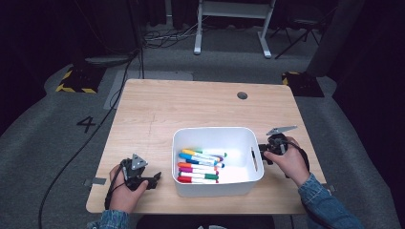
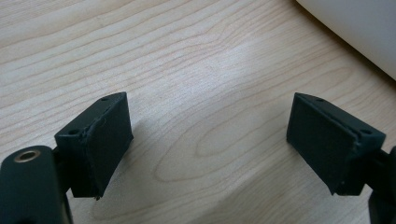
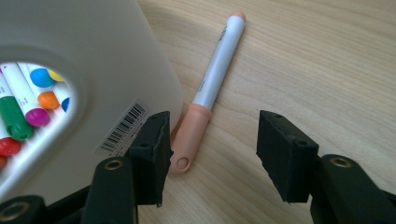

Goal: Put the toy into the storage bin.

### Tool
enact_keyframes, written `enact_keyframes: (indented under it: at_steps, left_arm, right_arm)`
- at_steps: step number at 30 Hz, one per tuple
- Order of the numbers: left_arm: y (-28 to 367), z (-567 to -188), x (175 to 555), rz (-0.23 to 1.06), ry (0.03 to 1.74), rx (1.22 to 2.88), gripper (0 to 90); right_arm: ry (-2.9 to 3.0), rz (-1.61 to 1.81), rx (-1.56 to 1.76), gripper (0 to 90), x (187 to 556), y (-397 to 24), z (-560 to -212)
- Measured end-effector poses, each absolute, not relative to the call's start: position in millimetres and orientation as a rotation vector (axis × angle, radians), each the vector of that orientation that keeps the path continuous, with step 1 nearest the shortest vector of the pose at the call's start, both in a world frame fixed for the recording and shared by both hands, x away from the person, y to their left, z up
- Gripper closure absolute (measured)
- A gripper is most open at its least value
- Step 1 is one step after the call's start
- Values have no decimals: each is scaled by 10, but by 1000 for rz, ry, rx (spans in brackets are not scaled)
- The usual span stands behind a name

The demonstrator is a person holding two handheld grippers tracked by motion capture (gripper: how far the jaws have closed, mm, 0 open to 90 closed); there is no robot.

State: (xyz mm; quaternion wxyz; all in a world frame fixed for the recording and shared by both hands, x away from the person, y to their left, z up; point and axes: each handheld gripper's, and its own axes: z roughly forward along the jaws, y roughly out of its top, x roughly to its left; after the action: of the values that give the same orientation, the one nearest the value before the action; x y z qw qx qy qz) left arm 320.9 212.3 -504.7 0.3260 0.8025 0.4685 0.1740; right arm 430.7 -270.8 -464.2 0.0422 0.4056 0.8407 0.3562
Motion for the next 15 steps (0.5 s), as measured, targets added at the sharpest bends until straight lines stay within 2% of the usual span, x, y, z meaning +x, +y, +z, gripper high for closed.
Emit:
enact_keyframes:
  at_steps: [15]
  left_arm:
    - [2123, -5047, 3208, 456, 1228, 2102, 143]
  right_arm:
    - [2608, 1022, 1227, 481, 4297, -2585, -4780]
